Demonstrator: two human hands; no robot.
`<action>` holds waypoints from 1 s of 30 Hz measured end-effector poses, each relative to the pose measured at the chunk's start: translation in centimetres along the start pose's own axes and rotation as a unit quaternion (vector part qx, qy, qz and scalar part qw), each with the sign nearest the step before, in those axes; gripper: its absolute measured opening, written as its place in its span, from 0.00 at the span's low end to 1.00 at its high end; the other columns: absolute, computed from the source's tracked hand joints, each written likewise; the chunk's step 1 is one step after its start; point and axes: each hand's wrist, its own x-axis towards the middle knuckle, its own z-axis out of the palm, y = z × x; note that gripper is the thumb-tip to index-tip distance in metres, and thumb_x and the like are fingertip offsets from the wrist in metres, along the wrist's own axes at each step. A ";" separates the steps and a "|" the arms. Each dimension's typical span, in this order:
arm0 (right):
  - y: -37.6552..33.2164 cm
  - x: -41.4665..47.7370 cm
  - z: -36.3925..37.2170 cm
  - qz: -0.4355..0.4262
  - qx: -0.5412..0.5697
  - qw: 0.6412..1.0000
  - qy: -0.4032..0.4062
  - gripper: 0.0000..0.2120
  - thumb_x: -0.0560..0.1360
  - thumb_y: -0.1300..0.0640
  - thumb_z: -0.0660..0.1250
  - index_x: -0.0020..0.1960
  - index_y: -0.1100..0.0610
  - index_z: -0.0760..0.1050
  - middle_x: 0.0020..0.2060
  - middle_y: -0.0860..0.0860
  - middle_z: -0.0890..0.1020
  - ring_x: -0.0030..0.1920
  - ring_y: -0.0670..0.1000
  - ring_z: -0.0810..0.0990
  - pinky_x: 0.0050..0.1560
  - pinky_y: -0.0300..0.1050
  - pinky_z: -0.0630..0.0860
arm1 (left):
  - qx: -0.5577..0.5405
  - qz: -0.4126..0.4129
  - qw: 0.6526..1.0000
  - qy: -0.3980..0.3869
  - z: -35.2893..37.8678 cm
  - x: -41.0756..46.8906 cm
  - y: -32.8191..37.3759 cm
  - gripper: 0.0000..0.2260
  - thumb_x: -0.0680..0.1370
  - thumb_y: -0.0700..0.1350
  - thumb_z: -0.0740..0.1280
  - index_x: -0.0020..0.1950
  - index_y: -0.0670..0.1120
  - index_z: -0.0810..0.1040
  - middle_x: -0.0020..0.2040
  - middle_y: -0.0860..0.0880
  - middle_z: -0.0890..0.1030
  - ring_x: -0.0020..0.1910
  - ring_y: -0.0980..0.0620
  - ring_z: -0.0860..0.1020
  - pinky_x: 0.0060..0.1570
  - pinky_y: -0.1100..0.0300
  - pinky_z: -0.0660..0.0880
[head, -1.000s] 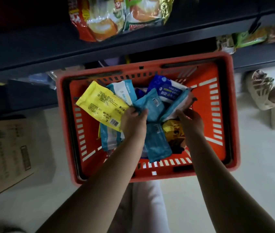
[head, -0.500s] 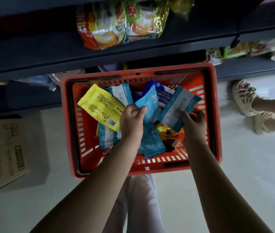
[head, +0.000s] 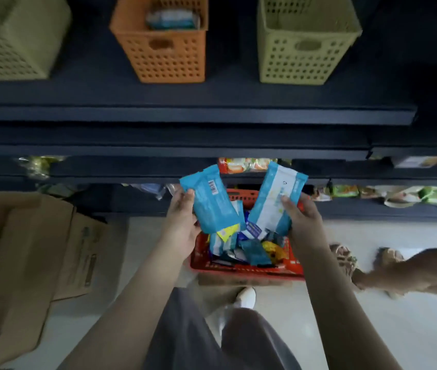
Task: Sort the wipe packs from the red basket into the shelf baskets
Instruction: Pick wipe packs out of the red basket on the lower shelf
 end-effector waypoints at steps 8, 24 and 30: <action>-5.7 -2.8 14.3 -0.060 -0.032 0.996 -0.052 0.06 0.77 0.59 0.68 0.54 0.52 0.78 0.49 0.53 0.85 0.48 0.54 0.84 0.50 0.53 0.81 | -0.032 -0.003 0.992 -0.118 -7.1 -3.3 13.1 0.25 0.68 0.67 0.71 0.60 0.57 0.74 0.62 0.47 0.77 0.57 0.47 0.78 0.56 0.46 0.75; -10.8 -6.9 33.1 -0.175 -0.060 0.974 -0.133 0.12 0.78 0.61 0.66 0.61 0.56 0.78 0.55 0.55 0.84 0.55 0.56 0.83 0.54 0.54 0.79 | -0.037 0.028 0.985 -0.168 -19.1 0.2 29.8 0.17 0.82 0.55 0.58 0.64 0.48 0.75 0.58 0.45 0.82 0.55 0.47 0.82 0.50 0.50 0.78; -15.3 -2.4 33.8 -0.232 -0.068 0.970 -0.009 0.07 0.75 0.58 0.71 0.52 0.52 0.80 0.44 0.48 0.84 0.43 0.49 0.83 0.40 0.43 0.80 | 0.018 0.071 0.990 -0.122 -16.2 4.3 33.1 0.14 0.81 0.56 0.61 0.62 0.51 0.76 0.57 0.49 0.82 0.53 0.51 0.82 0.48 0.52 0.79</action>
